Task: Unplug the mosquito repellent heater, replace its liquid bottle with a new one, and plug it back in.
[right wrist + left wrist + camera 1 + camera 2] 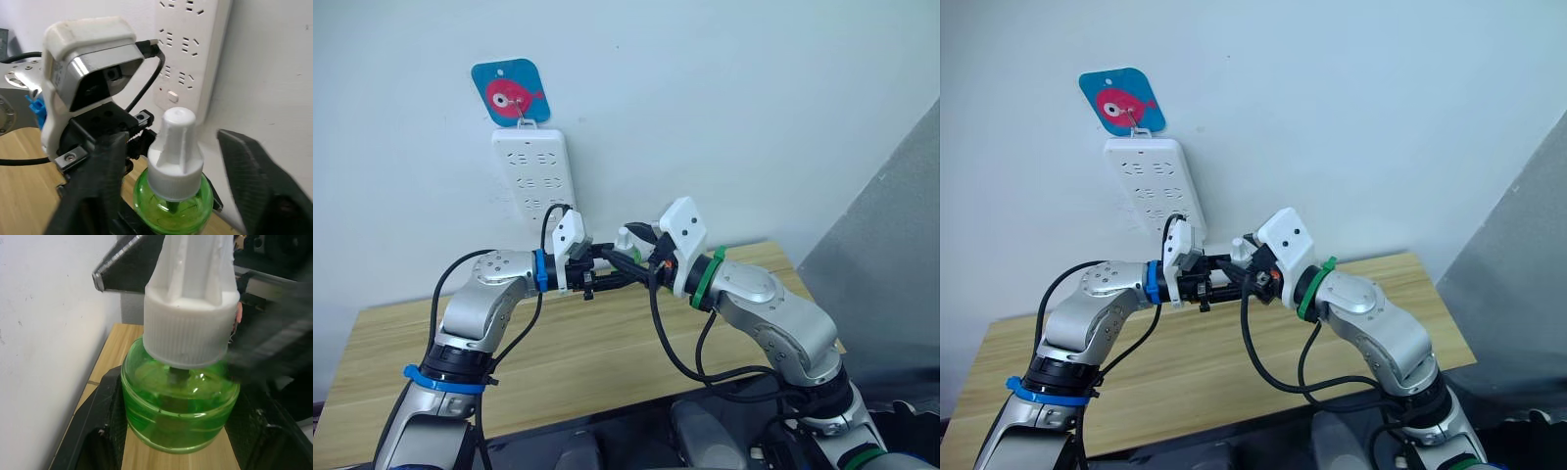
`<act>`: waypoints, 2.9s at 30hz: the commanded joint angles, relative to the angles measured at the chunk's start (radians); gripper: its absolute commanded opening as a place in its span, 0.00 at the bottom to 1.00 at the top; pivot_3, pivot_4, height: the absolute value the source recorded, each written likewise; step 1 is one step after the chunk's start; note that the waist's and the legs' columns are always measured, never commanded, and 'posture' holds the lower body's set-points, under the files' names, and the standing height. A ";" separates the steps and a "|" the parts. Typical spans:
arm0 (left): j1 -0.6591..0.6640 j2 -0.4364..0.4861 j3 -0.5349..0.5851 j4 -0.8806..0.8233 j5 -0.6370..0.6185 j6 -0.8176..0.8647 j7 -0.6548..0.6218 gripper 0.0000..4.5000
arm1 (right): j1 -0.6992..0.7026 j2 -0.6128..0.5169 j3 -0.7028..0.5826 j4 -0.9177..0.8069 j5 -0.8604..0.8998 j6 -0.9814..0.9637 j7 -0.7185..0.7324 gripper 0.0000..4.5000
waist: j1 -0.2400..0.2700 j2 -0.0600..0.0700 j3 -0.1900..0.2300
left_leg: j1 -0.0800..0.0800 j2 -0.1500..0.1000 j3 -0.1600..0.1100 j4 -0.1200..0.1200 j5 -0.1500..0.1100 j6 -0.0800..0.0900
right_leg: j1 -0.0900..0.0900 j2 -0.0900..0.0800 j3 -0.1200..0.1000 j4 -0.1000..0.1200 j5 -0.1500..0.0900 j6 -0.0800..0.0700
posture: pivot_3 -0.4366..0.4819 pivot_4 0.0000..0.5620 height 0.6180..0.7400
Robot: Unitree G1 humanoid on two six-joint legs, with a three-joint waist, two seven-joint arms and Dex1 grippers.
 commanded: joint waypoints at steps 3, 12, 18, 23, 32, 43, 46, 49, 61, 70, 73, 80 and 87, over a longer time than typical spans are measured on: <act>-0.018 0.001 0.023 -0.050 -0.003 -0.028 0.008 0.51 | 0.004 0.000 -0.001 -0.001 -0.008 -0.032 0.026 0.24 | 0.000 0.000 -0.001 | 0.000 0.000 0.000 0.000 0.000 0.000 | 0.000 0.000 0.000 0.000 0.000 0.000 | 0.26 0.16 0.95; 0.035 0.005 0.026 -0.101 -0.043 -0.014 -0.024 0.51 | -0.112 -0.193 -0.037 0.131 0.149 -0.149 0.531 0.24 | 0.000 0.000 -0.002 | 0.001 -0.001 0.000 0.000 0.000 0.000 | 0.002 -0.001 0.000 -0.001 0.000 0.001 | 0.26 0.16 0.95; 0.035 0.017 0.022 -0.108 -0.049 -0.008 -0.049 0.51 | -0.260 -0.299 -0.002 0.300 0.158 -0.182 0.822 0.24 | 0.000 0.000 -0.002 | 0.008 -0.001 -0.001 0.000 -0.001 0.002 | 0.009 -0.001 -0.001 -0.002 -0.001 0.002 | 0.28 0.16 0.95; 0.056 -0.004 0.026 -0.124 -0.045 -0.006 0.001 0.51 | -0.245 -0.266 -0.071 0.282 0.185 -0.131 0.740 0.46 | 0.002 0.000 -0.002 | 0.008 -0.002 -0.001 0.000 -0.003 0.005 | 0.010 -0.001 -0.001 -0.002 -0.002 0.002 | 0.27 0.18 0.95; 0.091 -0.102 0.038 -0.131 0.046 -0.062 0.236 0.51 | -0.007 -0.214 -0.190 -0.039 0.076 -0.114 0.326 0.70 | 0.021 0.000 -0.001 | 0.008 -0.003 -0.001 0.001 -0.003 0.005 | 0.011 -0.003 0.000 -0.003 -0.003 0.004 | 0.22 0.21 0.95; 0.158 -0.207 0.009 -0.170 0.125 -0.137 0.382 0.51 | 0.027 0.004 -0.030 -0.010 -0.150 -0.120 0.009 0.70 | 0.010 0.000 -0.002 | 0.009 -0.003 0.001 0.000 -0.003 0.005 | 0.011 -0.002 0.002 -0.002 -0.003 0.004 | 0.21 0.20 0.95; 0.157 -0.205 0.012 -0.168 0.127 -0.140 0.382 0.51 | 0.011 0.023 -0.008 0.030 -0.174 -0.121 0.000 0.70 | 0.010 0.000 -0.002 | 0.009 -0.003 0.000 0.000 -0.003 0.005 | 0.011 -0.003 0.001 -0.002 -0.003 0.004 | 0.21 0.20 0.95; 0.156 -0.197 0.018 -0.169 0.125 -0.138 0.375 0.51 | -0.002 0.032 0.003 0.061 -0.194 -0.130 0.001 0.70 | 0.008 0.000 -0.002 | 0.009 -0.003 0.000 0.000 -0.003 0.005 | 0.011 -0.003 0.001 -0.003 -0.003 0.004 | 0.21 0.20 0.95; 0.161 -0.173 0.024 -0.183 0.098 -0.108 0.341 0.51 | -0.019 0.015 -0.015 0.098 -0.133 -0.172 0.139 0.25 | 0.006 0.000 -0.002 | 0.009 -0.003 0.000 0.000 -0.003 0.005 | 0.011 -0.003 0.001 -0.003 -0.003 0.004 | 0.23 0.19 0.95; 0.156 -0.018 0.019 -0.224 -0.054 0.006 0.063 0.51 | -0.243 -0.293 0.008 0.325 0.043 -0.276 0.837 0.25 | -0.005 0.002 0.000 | 0.010 -0.003 0.000 -0.001 -0.004 0.006 | 0.012 -0.002 0.000 -0.004 -0.004 0.005 | 0.23 0.18 0.95; 0.139 0.010 0.012 -0.210 -0.052 -0.010 0.024 0.51 | -0.292 -0.290 -0.004 0.377 0.089 -0.238 0.882 0.25 | -0.005 0.002 -0.001 | 0.010 -0.003 0.000 -0.001 -0.004 0.006 | 0.013 -0.002 -0.001 -0.005 -0.004 0.005 | 0.23 0.18 0.95; 0.136 -0.002 0.019 -0.192 -0.033 -0.033 0.056 0.51 | -0.256 -0.258 -0.089 0.314 0.105 -0.209 0.750 0.71 | 0.000 0.002 -0.001 | 0.008 -0.003 -0.001 -0.001 -0.004 0.006 | 0.013 -0.003 0.000 -0.007 -0.003 0.004 | 0.23 0.18 0.95; 0.148 -0.040 0.023 -0.188 -0.023 -0.027 0.129 0.51 | -0.080 -0.246 -0.131 0.052 0.066 -0.165 0.525 0.71 | 0.001 0.002 -0.001 | 0.007 -0.003 -0.001 -0.001 -0.004 0.006 | 0.012 -0.004 -0.001 -0.009 -0.003 0.004 | 0.22 0.18 0.95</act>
